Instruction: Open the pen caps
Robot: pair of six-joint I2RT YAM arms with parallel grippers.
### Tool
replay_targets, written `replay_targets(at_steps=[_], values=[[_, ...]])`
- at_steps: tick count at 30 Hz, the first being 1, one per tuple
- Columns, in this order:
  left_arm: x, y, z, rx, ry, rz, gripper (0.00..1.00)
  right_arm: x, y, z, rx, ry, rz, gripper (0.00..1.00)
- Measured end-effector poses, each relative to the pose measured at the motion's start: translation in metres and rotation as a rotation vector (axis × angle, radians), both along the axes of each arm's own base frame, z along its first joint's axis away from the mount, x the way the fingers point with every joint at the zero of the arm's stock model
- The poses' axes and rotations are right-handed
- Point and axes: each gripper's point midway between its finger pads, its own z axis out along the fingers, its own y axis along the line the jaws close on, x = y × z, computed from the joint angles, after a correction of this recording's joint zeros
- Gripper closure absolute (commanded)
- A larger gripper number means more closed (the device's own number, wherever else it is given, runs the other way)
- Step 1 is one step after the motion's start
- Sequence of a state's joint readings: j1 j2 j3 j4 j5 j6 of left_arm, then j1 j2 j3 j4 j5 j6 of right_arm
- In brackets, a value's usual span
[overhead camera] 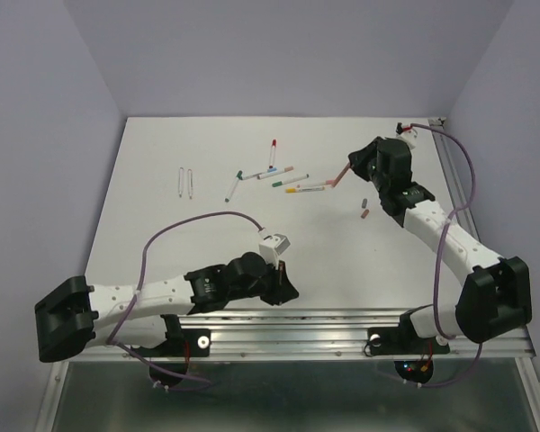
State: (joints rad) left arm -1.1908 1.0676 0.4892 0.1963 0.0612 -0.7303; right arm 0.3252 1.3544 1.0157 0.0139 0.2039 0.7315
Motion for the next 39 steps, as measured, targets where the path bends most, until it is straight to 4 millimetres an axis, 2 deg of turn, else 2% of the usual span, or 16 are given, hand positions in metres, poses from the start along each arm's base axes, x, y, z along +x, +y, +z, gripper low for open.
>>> replay_targets(at_steps=[1, 2, 3, 4, 5, 6, 11, 13, 17, 21, 26, 30, 34, 37, 38, 39], values=[[-0.001, 0.001, -0.002, 0.007, 0.009, 0.005, 1.0, 0.001, -0.001, 0.004, -0.002, -0.013, 0.0, 0.99], [-0.001, 0.003, -0.004, 0.016, 0.02, 0.015, 0.94, 0.001, 0.001, 0.007, -0.002, -0.022, 0.006, 0.99], [0.0, 0.005, -0.005, 0.026, 0.023, 0.023, 0.78, 0.0, 0.004, 0.008, -0.002, -0.025, 0.022, 0.99], [0.001, 0.006, -0.005, 0.028, 0.02, 0.03, 0.59, -0.002, 0.008, 0.01, 0.001, -0.029, 0.044, 0.99], [0.004, 0.008, -0.003, 0.04, 0.01, 0.044, 0.17, -0.004, 0.012, 0.011, 0.005, -0.031, 0.067, 0.99], [0.007, 0.008, 0.0, 0.048, -0.002, 0.055, 0.01, -0.007, 0.016, 0.014, 0.011, -0.034, 0.093, 0.99], [0.03, -0.003, 0.041, 0.009, -0.122, 0.095, 0.01, -0.032, 0.036, 0.019, 0.058, -0.045, 0.235, 0.99], [0.045, -0.01, 0.067, -0.014, -0.193, 0.121, 0.01, -0.049, 0.046, 0.013, 0.094, -0.029, 0.309, 0.99], [0.076, -0.019, 0.091, -0.014, -0.282, 0.172, 0.01, -0.084, 0.07, -0.006, 0.191, 0.03, 0.474, 0.99], [0.111, -0.025, 0.088, 0.031, -0.323, 0.207, 0.01, -0.113, 0.09, -0.02, 0.265, 0.103, 0.598, 0.99], [0.134, -0.03, 0.072, 0.076, -0.325, 0.195, 0.01, -0.137, 0.109, -0.007, 0.329, 0.102, 0.713, 0.99], [0.137, -0.039, 0.071, 0.065, -0.326, 0.163, 0.15, -0.149, 0.117, 0.008, 0.369, 0.07, 0.775, 0.99], [0.136, -0.044, 0.077, 0.034, -0.333, 0.14, 0.27, -0.154, 0.121, 0.01, 0.386, 0.074, 0.797, 0.99], [0.134, -0.049, 0.082, 0.012, -0.337, 0.122, 0.51, -0.155, 0.124, 0.01, 0.389, 0.073, 0.809, 0.99], [0.134, -0.05, 0.083, 0.006, -0.339, 0.118, 0.65, -0.156, 0.126, 0.009, 0.391, 0.077, 0.814, 0.99], [0.134, -0.051, 0.084, 0.001, -0.34, 0.115, 0.71, -0.157, 0.127, 0.009, 0.392, 0.078, 0.816, 0.99]])
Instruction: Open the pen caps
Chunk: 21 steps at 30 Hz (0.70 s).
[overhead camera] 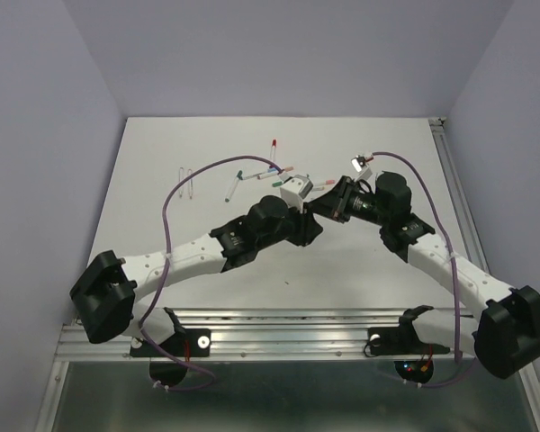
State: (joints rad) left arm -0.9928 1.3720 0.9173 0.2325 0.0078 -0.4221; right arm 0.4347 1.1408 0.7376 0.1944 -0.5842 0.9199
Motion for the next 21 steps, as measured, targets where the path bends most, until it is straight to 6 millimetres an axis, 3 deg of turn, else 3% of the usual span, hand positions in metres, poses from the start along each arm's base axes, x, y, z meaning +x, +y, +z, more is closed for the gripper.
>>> replay_targets(at_steps=[1, 3, 13, 18, 19, 21], values=[[-0.001, -0.001, 0.0, -0.005, 0.003, -0.008, 0.86, 0.0, 0.001, -0.001, -0.002, 0.002, 0.0, 0.99], [0.0, 0.0, -0.002, 0.0, 0.013, 0.006, 0.99, 0.001, 0.002, -0.002, -0.004, 0.0, -0.001, 0.99], [0.005, 0.004, -0.016, 0.004, 0.06, 0.038, 1.0, 0.018, -0.005, -0.017, -0.083, -0.035, -0.097, 0.99], [0.001, 0.017, -0.047, -0.015, 0.102, 0.088, 1.0, 0.022, 0.008, -0.051, -0.182, 0.047, -0.095, 0.99], [-0.007, 0.023, -0.06, 0.006, 0.126, 0.091, 1.0, 0.032, 0.009, -0.059, -0.224, 0.048, -0.133, 0.99], [-0.043, 0.026, -0.08, 0.034, 0.177, 0.022, 1.0, 0.082, -0.01, -0.063, -0.312, 0.009, -0.316, 0.99]])
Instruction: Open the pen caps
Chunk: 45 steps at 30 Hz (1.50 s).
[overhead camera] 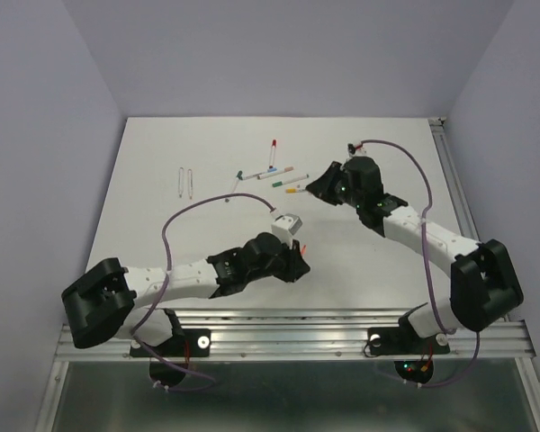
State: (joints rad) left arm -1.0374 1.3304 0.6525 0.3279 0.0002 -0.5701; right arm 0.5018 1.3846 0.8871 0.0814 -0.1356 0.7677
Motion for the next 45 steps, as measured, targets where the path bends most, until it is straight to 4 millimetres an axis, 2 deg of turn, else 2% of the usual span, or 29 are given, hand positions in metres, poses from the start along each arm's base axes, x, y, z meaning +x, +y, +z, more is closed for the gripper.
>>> replay_targets(at_steps=[2, 4, 6, 9, 12, 15, 19, 22, 24, 27, 29, 32, 36, 41, 42, 44, 45], values=[[-0.041, -0.005, -0.002, -0.026, 0.039, -0.094, 1.0, 0.039, -0.021, -0.001, -0.065, -0.033, -0.135, 0.99], [-0.06, -0.006, 0.003, -0.059, 0.054, -0.138, 1.0, 0.065, -0.041, 0.002, -0.114, -0.062, -0.24, 0.99], [-0.066, -0.004, 0.012, -0.105, 0.06, -0.138, 1.0, 0.083, -0.054, 0.007, -0.151, -0.087, -0.302, 0.99], [-0.061, 0.002, 0.019, -0.137, 0.067, -0.082, 1.0, 0.093, -0.06, 0.012, -0.185, -0.106, -0.327, 0.99], [-0.045, 0.014, 0.01, -0.088, 0.082, 0.019, 1.0, 0.09, -0.064, 0.006, -0.228, -0.088, -0.328, 0.99], [-0.012, 0.035, 0.002, -0.011, 0.097, 0.153, 1.0, 0.084, -0.077, -0.012, -0.306, -0.048, -0.348, 0.99], [0.037, 0.073, 0.001, 0.045, 0.096, 0.327, 0.99, 0.072, -0.107, -0.043, -0.445, 0.045, -0.393, 0.98], [0.068, 0.106, 0.004, 0.101, 0.077, 0.447, 0.93, 0.069, -0.13, -0.068, -0.521, 0.116, -0.425, 0.97], [0.085, 0.123, 0.008, 0.137, 0.063, 0.508, 0.93, 0.067, -0.14, -0.085, -0.552, 0.158, -0.432, 0.96], [0.12, 0.151, 0.017, 0.191, 0.052, 0.616, 0.93, 0.06, -0.156, -0.119, -0.619, 0.255, -0.431, 0.96], [0.14, 0.168, 0.021, 0.217, 0.043, 0.679, 0.93, 0.056, -0.16, -0.134, -0.649, 0.294, -0.422, 0.96], [0.157, 0.187, 0.02, 0.262, 0.045, 0.736, 0.97, 0.046, -0.167, -0.158, -0.714, 0.365, -0.41, 0.91], [0.168, 0.212, 0.01, 0.324, 0.065, 0.788, 0.97, 0.051, -0.17, -0.153, -0.733, 0.359, -0.426, 0.79], [0.175, 0.232, 0.004, 0.372, 0.083, 0.828, 0.96, 0.044, -0.173, -0.157, -0.757, 0.384, -0.422, 0.71], [0.177, 0.235, 0.004, 0.378, 0.082, 0.835, 0.94, 0.044, -0.174, -0.157, -0.757, 0.388, -0.422, 0.64], [0.181, 0.238, 0.006, 0.385, 0.078, 0.84, 0.9, 0.042, -0.174, -0.158, -0.763, 0.395, -0.417, 0.59], [0.183, 0.24, 0.008, 0.386, 0.075, 0.844, 0.87, 0.041, -0.174, -0.158, -0.764, 0.395, -0.416, 0.53]])
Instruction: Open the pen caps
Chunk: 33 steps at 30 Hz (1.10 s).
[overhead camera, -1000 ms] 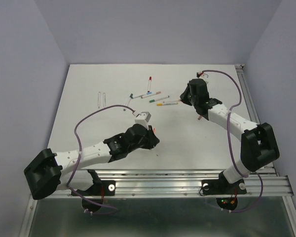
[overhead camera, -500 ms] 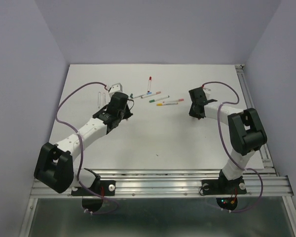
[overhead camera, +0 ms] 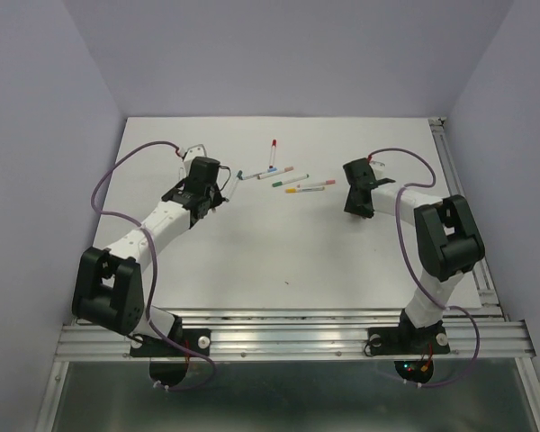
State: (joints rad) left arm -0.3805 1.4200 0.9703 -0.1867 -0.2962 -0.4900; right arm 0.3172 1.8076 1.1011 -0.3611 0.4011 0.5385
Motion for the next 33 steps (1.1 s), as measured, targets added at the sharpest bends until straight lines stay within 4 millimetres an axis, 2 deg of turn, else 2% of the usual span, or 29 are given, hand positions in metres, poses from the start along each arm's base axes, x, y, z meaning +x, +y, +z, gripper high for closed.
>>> replay_targets(at_steps=[4, 8, 11, 12, 14, 18, 20, 23, 26, 28, 30, 33], values=[[0.003, 0.006, 0.002, 0.009, -0.004, 0.008, 0.86, -0.001, 0.003, 0.004, 0.014, 0.002, 0.017, 0.43], [0.007, 0.012, 0.0, 0.023, 0.002, 0.014, 0.83, 0.001, 0.009, 0.026, 0.052, -0.044, 0.039, 0.32], [0.011, 0.018, -0.004, 0.041, 0.014, 0.019, 0.82, 0.003, 0.015, 0.052, 0.094, -0.101, 0.067, 0.19], [0.014, 0.02, -0.006, 0.048, 0.019, 0.02, 0.82, 0.004, 0.019, 0.066, 0.118, -0.132, 0.081, 0.09], [0.021, 0.026, -0.011, 0.062, 0.028, 0.02, 0.81, 0.004, 0.027, 0.096, 0.175, -0.208, 0.119, 0.0], [0.04, 0.041, -0.021, 0.093, 0.044, 0.028, 0.79, -0.007, 0.038, 0.149, 0.271, -0.359, 0.187, 0.0], [0.052, 0.045, -0.028, 0.103, 0.056, 0.024, 0.79, -0.016, 0.043, 0.161, 0.312, -0.41, 0.22, 0.0], [0.073, 0.05, -0.037, 0.119, 0.07, 0.021, 0.79, -0.034, 0.044, 0.152, 0.342, -0.414, 0.248, 0.0], [0.097, 0.052, -0.046, 0.14, 0.088, 0.022, 0.78, -0.056, 0.04, 0.126, 0.346, -0.371, 0.258, 0.0], [0.109, 0.053, -0.051, 0.159, 0.098, 0.024, 0.73, -0.069, 0.036, 0.109, 0.336, -0.344, 0.258, 0.0], [0.115, 0.057, -0.056, 0.179, 0.113, 0.03, 0.63, -0.078, 0.031, 0.1, 0.326, -0.332, 0.256, 0.0], [0.117, 0.06, -0.059, 0.202, 0.133, 0.03, 0.6, -0.083, 0.028, 0.097, 0.317, -0.334, 0.258, 0.0]])
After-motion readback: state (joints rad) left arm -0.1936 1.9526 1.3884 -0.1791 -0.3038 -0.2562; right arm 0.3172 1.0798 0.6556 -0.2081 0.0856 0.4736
